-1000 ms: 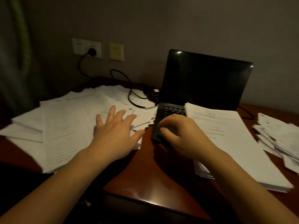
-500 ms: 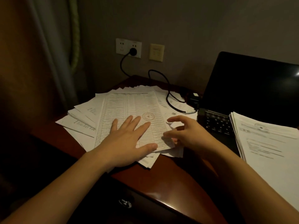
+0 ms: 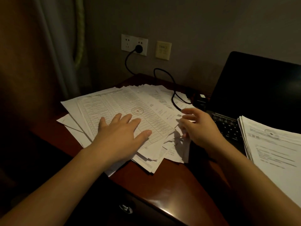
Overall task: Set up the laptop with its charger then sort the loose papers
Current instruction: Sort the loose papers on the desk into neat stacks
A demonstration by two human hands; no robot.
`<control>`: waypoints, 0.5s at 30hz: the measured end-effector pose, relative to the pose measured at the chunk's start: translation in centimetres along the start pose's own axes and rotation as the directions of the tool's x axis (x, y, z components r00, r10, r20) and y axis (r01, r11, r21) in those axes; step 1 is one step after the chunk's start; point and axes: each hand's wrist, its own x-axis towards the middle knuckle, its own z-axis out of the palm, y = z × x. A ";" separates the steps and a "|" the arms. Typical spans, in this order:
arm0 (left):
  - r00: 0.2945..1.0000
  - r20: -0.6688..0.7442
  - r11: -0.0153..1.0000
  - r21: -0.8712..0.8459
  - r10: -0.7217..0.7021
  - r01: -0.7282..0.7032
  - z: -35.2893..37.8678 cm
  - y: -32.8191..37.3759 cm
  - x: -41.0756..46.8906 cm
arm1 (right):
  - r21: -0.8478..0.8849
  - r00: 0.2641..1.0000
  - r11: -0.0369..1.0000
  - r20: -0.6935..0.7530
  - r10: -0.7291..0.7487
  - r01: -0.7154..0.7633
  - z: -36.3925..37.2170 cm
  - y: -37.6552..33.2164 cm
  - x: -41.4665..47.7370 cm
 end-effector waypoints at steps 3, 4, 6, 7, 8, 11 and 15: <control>0.999 -0.045 0.999 -0.029 0.028 -0.030 0.2 0.0 0.1 | -0.173 0.997 0.985 0.078 0.025 -0.011 0.3 -0.8 2.7; 0.998 -0.036 0.998 -0.034 0.056 -0.057 0.3 0.2 0.1 | -0.181 0.994 0.983 0.100 0.049 -0.031 0.5 -1.1 3.4; 0.995 0.020 0.995 -0.038 0.093 -0.093 0.4 0.7 -0.1 | -0.217 0.988 0.974 0.123 0.092 -0.064 0.8 -1.5 4.5; 0.993 0.047 0.993 -0.039 0.110 -0.108 0.4 0.7 -0.1 | -0.229 0.987 0.970 0.117 0.114 -0.085 0.8 -1.6 4.9; 0.989 0.064 0.990 -0.046 0.134 -0.132 0.3 0.7 0.0 | -0.212 0.983 0.970 0.113 0.142 -0.116 0.7 -1.6 5.1; 0.963 0.058 0.961 -0.105 0.262 -0.255 -0.2 -0.3 0.3 | -0.156 0.953 0.968 0.200 0.226 -0.196 -0.4 -2.0 3.8; 0.930 -0.049 0.923 -0.120 0.363 -0.367 -1.1 -0.8 0.0 | -0.164 0.818 0.947 0.477 0.323 -0.278 -2.6 -1.8 -0.2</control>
